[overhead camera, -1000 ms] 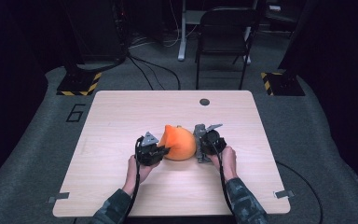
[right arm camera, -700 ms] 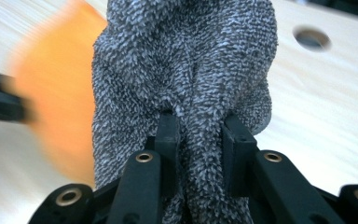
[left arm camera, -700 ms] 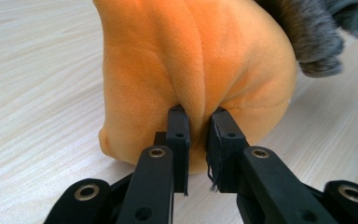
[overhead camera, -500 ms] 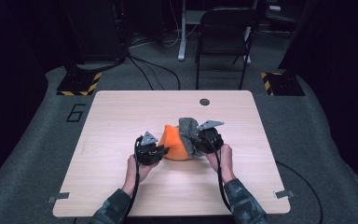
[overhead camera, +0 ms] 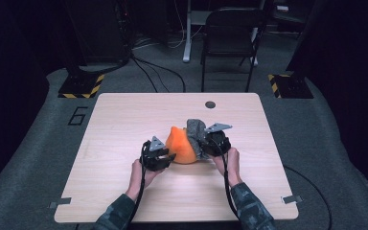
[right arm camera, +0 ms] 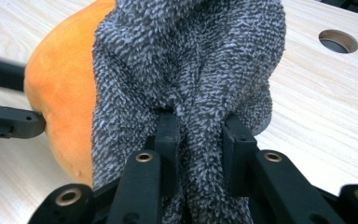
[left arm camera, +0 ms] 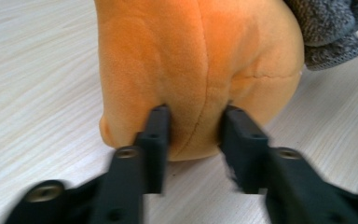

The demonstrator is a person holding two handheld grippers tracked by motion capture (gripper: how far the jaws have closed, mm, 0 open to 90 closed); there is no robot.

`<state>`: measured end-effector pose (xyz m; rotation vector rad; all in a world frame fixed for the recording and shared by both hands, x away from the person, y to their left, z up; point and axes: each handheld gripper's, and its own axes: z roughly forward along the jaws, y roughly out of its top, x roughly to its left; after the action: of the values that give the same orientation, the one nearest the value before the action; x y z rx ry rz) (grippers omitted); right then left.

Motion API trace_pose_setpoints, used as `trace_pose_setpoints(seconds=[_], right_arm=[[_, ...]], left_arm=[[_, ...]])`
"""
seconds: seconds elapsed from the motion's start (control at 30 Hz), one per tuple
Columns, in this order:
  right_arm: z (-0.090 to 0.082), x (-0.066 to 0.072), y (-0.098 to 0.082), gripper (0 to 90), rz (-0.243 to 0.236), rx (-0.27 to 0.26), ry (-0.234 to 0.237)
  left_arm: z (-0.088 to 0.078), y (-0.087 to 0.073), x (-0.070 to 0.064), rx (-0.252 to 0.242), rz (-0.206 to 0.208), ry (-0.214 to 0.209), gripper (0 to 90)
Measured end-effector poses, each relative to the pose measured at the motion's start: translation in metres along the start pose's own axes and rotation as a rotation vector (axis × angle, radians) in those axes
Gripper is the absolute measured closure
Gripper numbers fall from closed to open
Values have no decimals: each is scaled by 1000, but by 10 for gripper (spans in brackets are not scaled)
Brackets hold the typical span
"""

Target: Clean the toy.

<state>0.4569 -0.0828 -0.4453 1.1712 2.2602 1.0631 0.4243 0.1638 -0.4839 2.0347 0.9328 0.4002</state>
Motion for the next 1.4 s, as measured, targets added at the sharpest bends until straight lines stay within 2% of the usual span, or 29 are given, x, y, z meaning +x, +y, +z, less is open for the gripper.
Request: trace_pose_setpoints(seconds=[0.07, 0.13, 0.27, 0.33, 0.4, 0.5, 0.57, 0.6, 0.67, 0.7, 0.77, 0.8, 0.93, 1.0, 1.07, 1.13, 1.17, 1.2, 1.23, 1.27, 1.3, 1.4], right_arm=[[1, -1, -1, 715, -5, -10, -1], [2, -2, -1, 716, 3, -16, -7], [-4, -3, 0, 718, 3, -52, -7], [-11, 0, 4, 718, 12, -70, -6], [-21, 5, 10, 718, -3, -111, 9], [-33, 24, 20, 718, -49, -141, 43], [-31, 39, 22, 718, -90, -123, 57], [-28, 42, 21, 718, -108, -116, 60], [-19, 49, 18, 718, -136, -91, 38], [-16, 50, 16, 718, -146, -86, 26], [-12, 52, 14, 719, -173, -77, 0], [-12, 52, 14, 719, -186, -75, -14], [-11, 50, 12, 720, -180, -62, -33], [-10, 44, 11, 720, -180, -58, -31], [-10, 40, 10, 720, -165, -50, -31], [-10, 35, 9, 720, -144, -37, -34], [-9, 30, 8, 720, -154, -42, -30], [-8, 28, 8, 720, -129, -35, -31], [-8, 24, 7, 720, -128, -28, -31], [-7, 22, 6, 720, -103, -21, -34], [-7, 18, 5, 720, -103, -11, -35], [-3, 7, 0, 721, -56, 19, -52]], left_arm=[[0, -1, 0, -11, -8, -1, 758], [-1, 0, -1, -14, -15, -15, 802], [-6, 2, -1, -22, -48, -48, 825], [-8, 4, -3, -26, -62, -55, 826], [-10, 5, -5, -27, -77, -64, 828], [-9, 6, -9, -28, -81, -74, 828], [-9, 6, -9, -29, -81, -73, 828], [-9, 6, -9, -29, -85, -76, 828], [-8, 5, -7, -30, -79, -69, 828], [-7, 4, -8, -29, -91, -68, 828], [-7, 4, -6, -28, -76, -64, 828], [-7, 4, -7, -30, -82, -64, 828], [-6, 3, -5, -30, -83, -65, 828], [-6, 3, -5, -30, -87, -66, 828], [-6, 3, -5, -28, -74, -66, 828], [-5, 3, -5, -30, -81, -69, 827], [-5, 3, -4, -30, -79, -69, 827], [-5, 3, -3, -29, -81, -72, 827], [-5, 3, -3, -30, -87, -73, 827], [-5, 2, -3, -32, -86, -75, 827], [-5, 2, -3, -28, -79, -72, 827], [-4, 2, -2, -32, -83, -72, 826]])
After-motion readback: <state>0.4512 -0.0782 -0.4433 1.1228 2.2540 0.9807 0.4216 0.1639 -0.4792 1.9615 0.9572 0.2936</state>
